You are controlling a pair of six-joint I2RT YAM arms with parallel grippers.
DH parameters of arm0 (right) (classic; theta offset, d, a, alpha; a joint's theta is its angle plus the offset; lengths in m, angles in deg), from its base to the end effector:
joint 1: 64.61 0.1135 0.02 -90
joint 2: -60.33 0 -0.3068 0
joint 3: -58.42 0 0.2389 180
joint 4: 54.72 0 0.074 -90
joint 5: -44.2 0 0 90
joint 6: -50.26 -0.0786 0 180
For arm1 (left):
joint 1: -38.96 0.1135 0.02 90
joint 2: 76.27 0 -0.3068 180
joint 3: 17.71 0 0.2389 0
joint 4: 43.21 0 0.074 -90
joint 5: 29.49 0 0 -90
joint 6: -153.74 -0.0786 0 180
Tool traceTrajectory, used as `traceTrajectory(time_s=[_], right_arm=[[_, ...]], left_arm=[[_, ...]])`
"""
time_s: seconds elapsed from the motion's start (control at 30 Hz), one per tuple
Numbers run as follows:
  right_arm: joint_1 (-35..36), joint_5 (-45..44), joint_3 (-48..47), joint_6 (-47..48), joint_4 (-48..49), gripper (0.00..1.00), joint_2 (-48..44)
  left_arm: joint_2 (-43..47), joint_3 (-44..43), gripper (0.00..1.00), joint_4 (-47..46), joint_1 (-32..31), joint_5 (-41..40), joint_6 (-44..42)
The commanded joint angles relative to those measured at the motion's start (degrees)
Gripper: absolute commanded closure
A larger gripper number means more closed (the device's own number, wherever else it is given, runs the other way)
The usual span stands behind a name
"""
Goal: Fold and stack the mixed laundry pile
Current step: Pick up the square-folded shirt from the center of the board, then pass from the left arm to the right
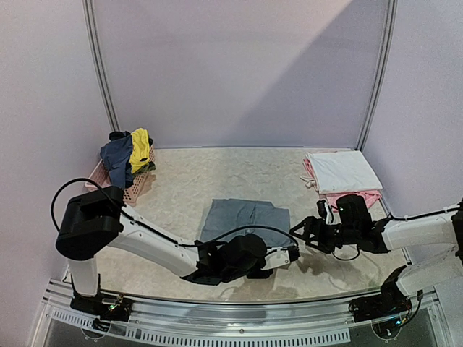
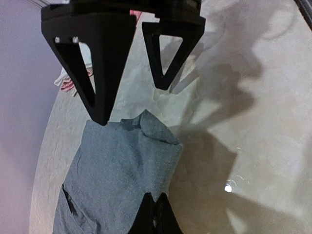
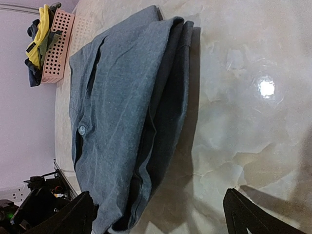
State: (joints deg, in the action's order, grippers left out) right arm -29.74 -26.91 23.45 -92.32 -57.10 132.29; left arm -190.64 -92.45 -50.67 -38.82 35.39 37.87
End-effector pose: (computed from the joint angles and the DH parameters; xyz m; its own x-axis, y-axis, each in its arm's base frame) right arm 0.1746 0.1527 0.1674 -0.9089 0.2825 -0.3067 -0.0401 0.6728 0.7388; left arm 0.1286 -0.4361 0.1633 0.2515 0.7051 -0.6630 0.7770 0.2614 0.5727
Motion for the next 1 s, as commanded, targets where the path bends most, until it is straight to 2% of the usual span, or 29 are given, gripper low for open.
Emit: traceTrajectory(time_s=[0.0,0.2,0.47,0.67,0.8,0.97], right_arm=[[0.73,4.59,-2.38,-1.87,7.77,0.08,5.87],[1.05,5.74,-3.48,-3.41,13.09,0.12,12.00],[1.02,7.50,-3.55,-7.42,21.95,0.26,19.69],[1.06,7.95,-3.57,-9.44,25.83,0.36,22.12],[1.01,7.51,-4.14,-9.44,25.36,0.47,22.35],[1.03,7.13,-5.00,-8.89,24.04,0.65,22.25]], left_arm=[[1.64,0.77,1.00,-2.76,0.61,1.38,1.68],[2.00,1.44,1.00,-3.75,0.60,1.91,2.12],[2.39,2.44,1.00,-4.65,0.54,2.33,2.71],[2.50,2.64,1.00,-4.97,0.53,2.69,3.16],[2.47,2.72,1.00,-5.15,0.52,2.80,3.26],[2.43,2.97,1.00,-5.42,0.52,3.33,3.58]])
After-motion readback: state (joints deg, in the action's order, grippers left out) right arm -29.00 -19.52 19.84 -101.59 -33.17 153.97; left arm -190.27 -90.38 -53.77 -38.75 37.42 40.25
